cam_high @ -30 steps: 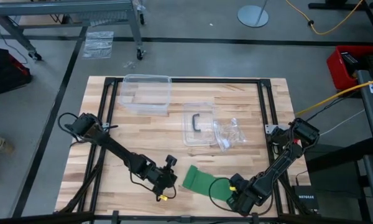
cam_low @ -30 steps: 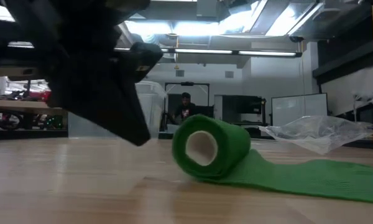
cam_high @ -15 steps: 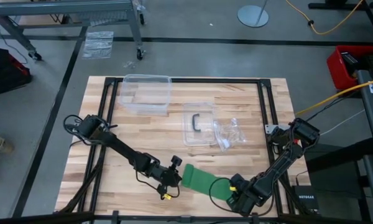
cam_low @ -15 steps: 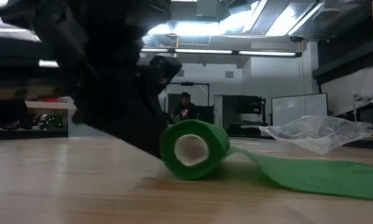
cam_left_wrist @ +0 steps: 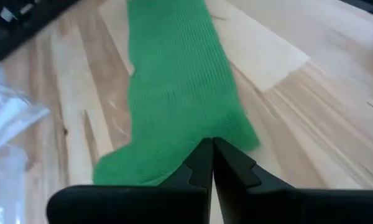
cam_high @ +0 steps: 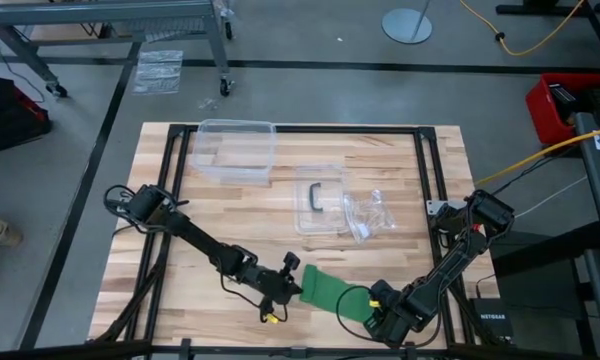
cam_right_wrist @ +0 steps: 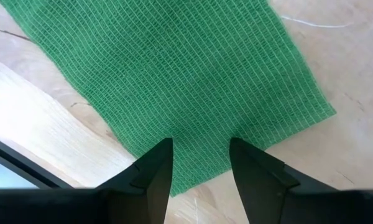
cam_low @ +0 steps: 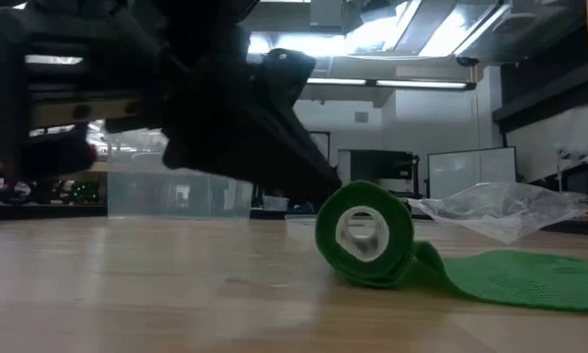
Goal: Roll bandage
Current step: Roll the green bandage
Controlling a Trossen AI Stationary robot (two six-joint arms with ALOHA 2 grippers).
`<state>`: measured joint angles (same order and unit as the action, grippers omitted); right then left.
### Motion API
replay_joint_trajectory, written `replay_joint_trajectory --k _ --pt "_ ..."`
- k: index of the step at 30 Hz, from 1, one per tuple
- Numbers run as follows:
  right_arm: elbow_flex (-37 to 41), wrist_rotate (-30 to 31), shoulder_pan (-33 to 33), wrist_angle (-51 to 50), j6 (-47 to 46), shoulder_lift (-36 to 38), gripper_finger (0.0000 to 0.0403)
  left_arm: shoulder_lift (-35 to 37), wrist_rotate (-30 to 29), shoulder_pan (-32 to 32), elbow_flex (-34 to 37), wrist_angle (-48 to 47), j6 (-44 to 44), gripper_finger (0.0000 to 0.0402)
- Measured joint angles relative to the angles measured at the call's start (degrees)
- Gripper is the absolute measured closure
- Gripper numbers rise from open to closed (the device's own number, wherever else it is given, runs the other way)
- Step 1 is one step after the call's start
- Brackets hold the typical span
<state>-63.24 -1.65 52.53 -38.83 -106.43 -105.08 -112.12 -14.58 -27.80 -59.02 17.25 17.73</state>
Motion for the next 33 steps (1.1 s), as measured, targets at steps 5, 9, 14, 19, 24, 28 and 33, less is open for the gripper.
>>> replay_joint_trajectory --k 5,9,14,19,24,28,33 --pt "0.0 -2.4 0.0 0.0 0.0 0.0 0.0237 0.0 2.0 2.0 0.0 2.1 0.3 0.0396" --pt "0.0 -3.0 0.3 -1.0 0.0 0.0 0.0237 0.0 2.3 2.7 0.0 4.7 0.2 0.0396" --pt "0.0 -3.2 0.9 -2.6 -1.3 0.0 0.0237 1.6 -3.2 1.8 0.0 5.8 2.4 0.0396" --pt "-0.1 -3.5 1.8 -2.8 -2.7 0.1 0.0237 2.6 -6.4 1.5 0.0 -1.8 3.0 0.0396" --pt "-0.1 -3.3 1.9 -2.8 -2.8 0.1 0.0237 2.6 -6.8 1.5 0.0 -12.0 -2.4 0.0396" --pt "-0.1 -3.0 1.9 -2.7 -2.8 0.1 0.0237 2.6 -6.8 1.5 0.0 -14.8 -3.6 0.0396" --pt "-0.1 -2.9 1.9 -2.7 -2.8 0.1 0.0237 2.3 -5.0 1.6 0.0 -14.6 -3.8 0.0396"
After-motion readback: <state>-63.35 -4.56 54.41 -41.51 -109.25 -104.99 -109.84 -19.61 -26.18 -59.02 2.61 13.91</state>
